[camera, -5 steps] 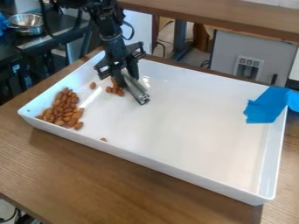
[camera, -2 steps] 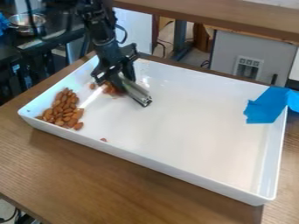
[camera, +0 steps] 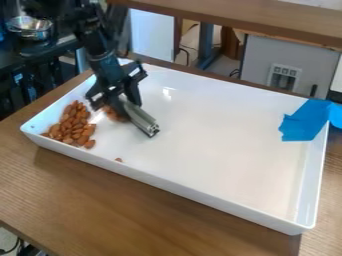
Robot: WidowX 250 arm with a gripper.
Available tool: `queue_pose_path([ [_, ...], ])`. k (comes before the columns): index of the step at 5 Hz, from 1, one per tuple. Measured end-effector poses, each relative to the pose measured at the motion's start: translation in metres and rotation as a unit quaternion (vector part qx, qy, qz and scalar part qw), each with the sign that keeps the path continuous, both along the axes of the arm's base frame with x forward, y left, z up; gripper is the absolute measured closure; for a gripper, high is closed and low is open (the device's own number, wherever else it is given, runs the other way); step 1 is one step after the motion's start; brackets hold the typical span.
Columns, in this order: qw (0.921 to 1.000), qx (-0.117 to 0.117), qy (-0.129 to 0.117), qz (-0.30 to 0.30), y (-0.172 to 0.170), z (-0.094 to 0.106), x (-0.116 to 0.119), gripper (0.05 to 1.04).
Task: Sweep into pile
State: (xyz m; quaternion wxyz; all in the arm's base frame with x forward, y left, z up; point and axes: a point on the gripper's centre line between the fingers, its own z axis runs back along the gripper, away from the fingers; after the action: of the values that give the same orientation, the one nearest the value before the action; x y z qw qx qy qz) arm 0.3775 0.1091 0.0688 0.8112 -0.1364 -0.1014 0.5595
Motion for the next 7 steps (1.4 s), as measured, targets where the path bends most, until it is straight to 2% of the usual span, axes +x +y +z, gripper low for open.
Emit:
queue_pose_path([
  [3, 0.9997, 0.002, 0.005, 0.024, 0.023, 0.002, -0.042, 0.714],
  [4, 0.9997, 0.005, -0.001, 0.022, 0.022, 0.013, -0.043, 0.714],
  [5, 0.9998, -0.008, -0.01, -0.013, 0.002, 0.03, -0.031, 0.714],
  [6, 0.9932, -0.007, -0.024, -0.114, -0.03, 0.042, -0.018, 0.714],
  [7, 0.9744, 0.042, -0.027, -0.219, -0.051, 0.031, -0.018, 0.714],
])
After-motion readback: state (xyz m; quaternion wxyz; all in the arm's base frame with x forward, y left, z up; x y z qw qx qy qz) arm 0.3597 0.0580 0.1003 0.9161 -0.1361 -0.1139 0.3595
